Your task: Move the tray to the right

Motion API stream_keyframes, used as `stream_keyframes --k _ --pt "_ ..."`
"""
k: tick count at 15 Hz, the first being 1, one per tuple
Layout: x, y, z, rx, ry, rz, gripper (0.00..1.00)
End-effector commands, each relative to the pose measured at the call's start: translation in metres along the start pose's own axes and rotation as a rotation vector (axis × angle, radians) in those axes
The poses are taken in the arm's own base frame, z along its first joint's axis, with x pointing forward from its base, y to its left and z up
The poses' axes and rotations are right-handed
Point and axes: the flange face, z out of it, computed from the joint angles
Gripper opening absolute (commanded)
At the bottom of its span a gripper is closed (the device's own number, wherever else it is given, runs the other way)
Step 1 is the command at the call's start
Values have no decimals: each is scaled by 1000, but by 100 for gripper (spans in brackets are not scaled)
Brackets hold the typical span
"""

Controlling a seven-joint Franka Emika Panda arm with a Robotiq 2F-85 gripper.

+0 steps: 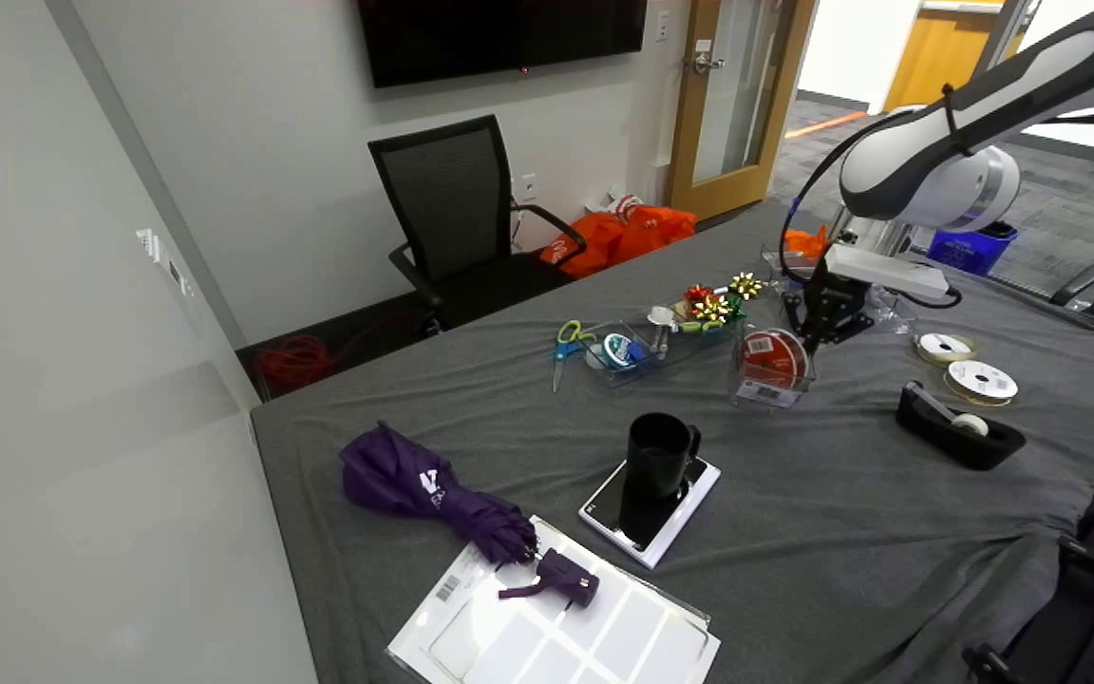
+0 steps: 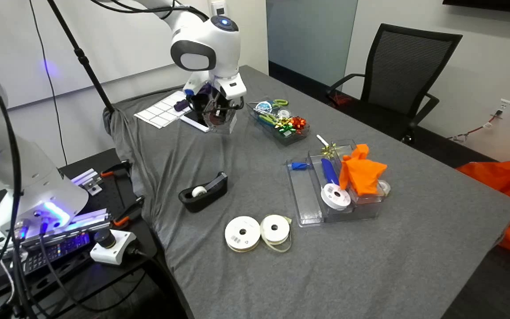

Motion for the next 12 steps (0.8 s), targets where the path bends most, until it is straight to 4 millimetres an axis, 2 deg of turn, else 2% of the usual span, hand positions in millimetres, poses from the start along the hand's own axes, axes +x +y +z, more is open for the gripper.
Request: stream_keyframes --k 1,5,12 --pt "19 1 -28 -1 12 191 2" --pt "47 15 -32 25 -12 422 2" --pt "98 38 -9 87 -3 701 2"
